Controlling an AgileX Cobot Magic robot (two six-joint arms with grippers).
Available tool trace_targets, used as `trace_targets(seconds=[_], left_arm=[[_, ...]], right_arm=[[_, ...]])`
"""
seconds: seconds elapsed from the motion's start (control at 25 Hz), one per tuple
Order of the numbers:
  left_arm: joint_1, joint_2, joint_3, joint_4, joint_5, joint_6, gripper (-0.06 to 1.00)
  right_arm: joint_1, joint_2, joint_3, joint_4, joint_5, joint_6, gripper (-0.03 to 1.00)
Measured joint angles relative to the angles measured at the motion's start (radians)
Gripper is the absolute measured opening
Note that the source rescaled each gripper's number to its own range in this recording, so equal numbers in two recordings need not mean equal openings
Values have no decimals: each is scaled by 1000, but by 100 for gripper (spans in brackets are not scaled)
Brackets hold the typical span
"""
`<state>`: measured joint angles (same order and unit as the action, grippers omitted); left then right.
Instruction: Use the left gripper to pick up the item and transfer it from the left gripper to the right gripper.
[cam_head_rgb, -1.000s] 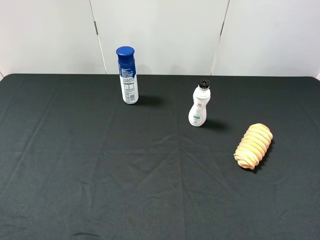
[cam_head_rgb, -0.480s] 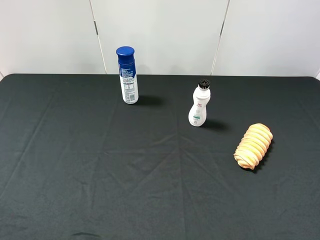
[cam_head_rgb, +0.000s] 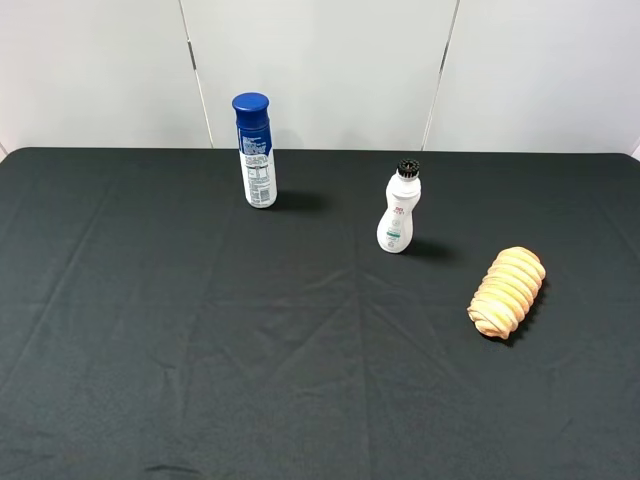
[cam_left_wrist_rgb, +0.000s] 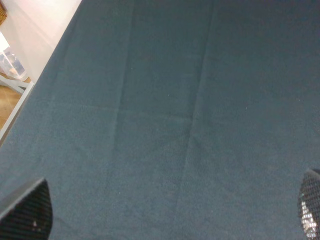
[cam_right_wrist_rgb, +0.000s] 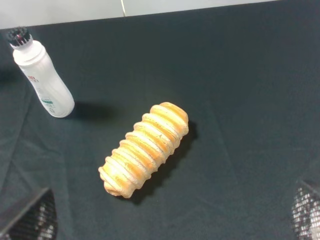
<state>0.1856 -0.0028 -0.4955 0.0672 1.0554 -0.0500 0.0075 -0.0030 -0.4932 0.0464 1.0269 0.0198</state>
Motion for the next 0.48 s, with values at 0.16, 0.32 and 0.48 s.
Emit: trace_targets(seconds=[0.16, 0.32, 0.48], left_arm=[[0, 0, 0, 0, 0, 0, 98], [0, 0, 0, 0, 0, 1, 98], [0, 0, 0, 0, 0, 1, 98]], right_arm=[[0, 0, 0, 0, 0, 0, 100], [0, 0, 0, 0, -1, 0, 100], [0, 0, 0, 0, -1, 0, 100]])
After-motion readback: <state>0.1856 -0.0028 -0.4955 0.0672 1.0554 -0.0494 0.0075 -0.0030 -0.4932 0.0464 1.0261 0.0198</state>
